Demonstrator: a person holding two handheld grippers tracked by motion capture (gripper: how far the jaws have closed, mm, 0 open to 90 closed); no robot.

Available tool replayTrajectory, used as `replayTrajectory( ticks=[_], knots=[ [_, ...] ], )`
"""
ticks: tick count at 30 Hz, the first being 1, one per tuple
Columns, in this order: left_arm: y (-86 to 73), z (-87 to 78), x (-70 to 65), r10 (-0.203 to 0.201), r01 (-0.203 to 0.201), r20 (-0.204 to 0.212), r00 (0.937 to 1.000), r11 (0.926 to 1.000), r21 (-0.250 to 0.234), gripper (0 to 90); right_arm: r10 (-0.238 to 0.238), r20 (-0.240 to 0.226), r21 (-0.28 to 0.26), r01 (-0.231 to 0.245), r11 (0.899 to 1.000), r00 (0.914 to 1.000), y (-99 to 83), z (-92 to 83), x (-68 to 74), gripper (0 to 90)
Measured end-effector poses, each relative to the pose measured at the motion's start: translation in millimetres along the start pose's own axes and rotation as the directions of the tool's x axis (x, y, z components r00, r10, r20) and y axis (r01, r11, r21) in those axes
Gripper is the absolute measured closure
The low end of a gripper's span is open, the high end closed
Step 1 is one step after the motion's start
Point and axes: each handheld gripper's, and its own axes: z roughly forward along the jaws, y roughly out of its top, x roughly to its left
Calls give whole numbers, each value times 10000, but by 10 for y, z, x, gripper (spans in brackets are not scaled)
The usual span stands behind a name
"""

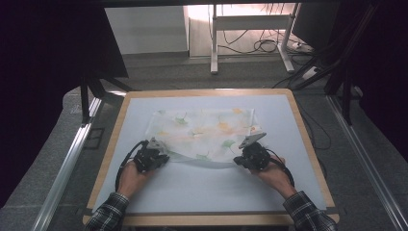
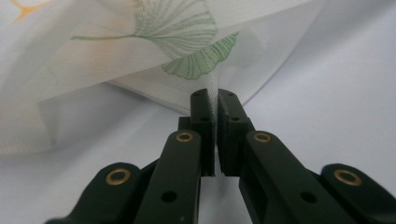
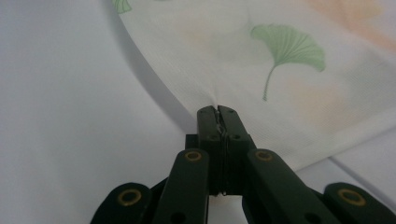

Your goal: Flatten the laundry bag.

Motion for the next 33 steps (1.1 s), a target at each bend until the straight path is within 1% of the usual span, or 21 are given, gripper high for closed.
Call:
replayTrajectory(
  ticks=[1,3,5,9,12,15,18,19,21,24,27,29,30,31,32,33],
  knots=[
    [-18,-15,-11,-31,30,213,9998,10000,12,870,10,30,-98,-9,10000,10000,15,-28,-8,886],
    [-61,-66,-55,72,-77,600,9982,9999,69,870,135,78,-324,-132,9994,9999,47,-93,-34,887],
    [-111,-135,-118,227,-230,850,9961,9997,33,869,299,160,-589,-289,9978,9994,84,-164,-75,887],
    [-234,-262,-255,632,-650,1025,9927,9978,143,869,566,349,-981,-529,9938,9978,180,-298,-154,888],
    [-350,-322,-313,964,-1003,1009,9902,9944,344,868,622,570,-1252,-547,9906,9964,270,-406,-212,888],
    [-440,-392,-304,870,-902,1131,9898,9956,240,868,771,846,-1519,-636,9864,9934,371,-527,-275,889],
    [-516,-454,-269,646,-672,1226,9903,9976,169,868,916,1101,-1840,-703,9804,9897,466,-648,-348,889],
    [-543,-473,-253,586,-609,1254,9904,9980,146,868,1000,1191,-1923,-758,9784,9878,498,-689,-370,890],
    [-596,-516,-218,382,-395,1456,9886,9992,62,869,1176,1345,-2120,-874,9734,9839,566,-776,-424,890],
    [-676,-589,-163,134,-131,1608,9869,9999,-33,869,1371,1697,-2387,-942,9665,9759,684,-931,-519,891],
    [-752,-645,-80,-89,78,1487,9888,9999,82,869,1550,1977,-2572,-1014,9610,9679,783,-1050,-603,890],
    [-800,-648,-11,-350,333,1399,9895,9993,145,866,1688,2195,-2662,-1074,9579,9609,855,-1121,-670,891],
    [-817,-645,22,-395,371,1238,9915,9991,212,862,1764,2221,-2674,-1141,9568,9589,876,-1136,-692,891],
    [-825,-642,48,-528,516,1094,9926,9986,145,849,1873,2262,-2681,-1238,9554,9559,900,-1143,-717,891],
    [-819,-656,79,-647,651,878,9940,9979,-18,803,1936,2289,-2659,-1301,9552,9540,921,-1136,-742,891],
    [-804,-674,93,-779,790,817,9936,9968,-95,684,1986,2300,-2622,-1359,9554,9527,941,-1109,-765,891]
  ],
)
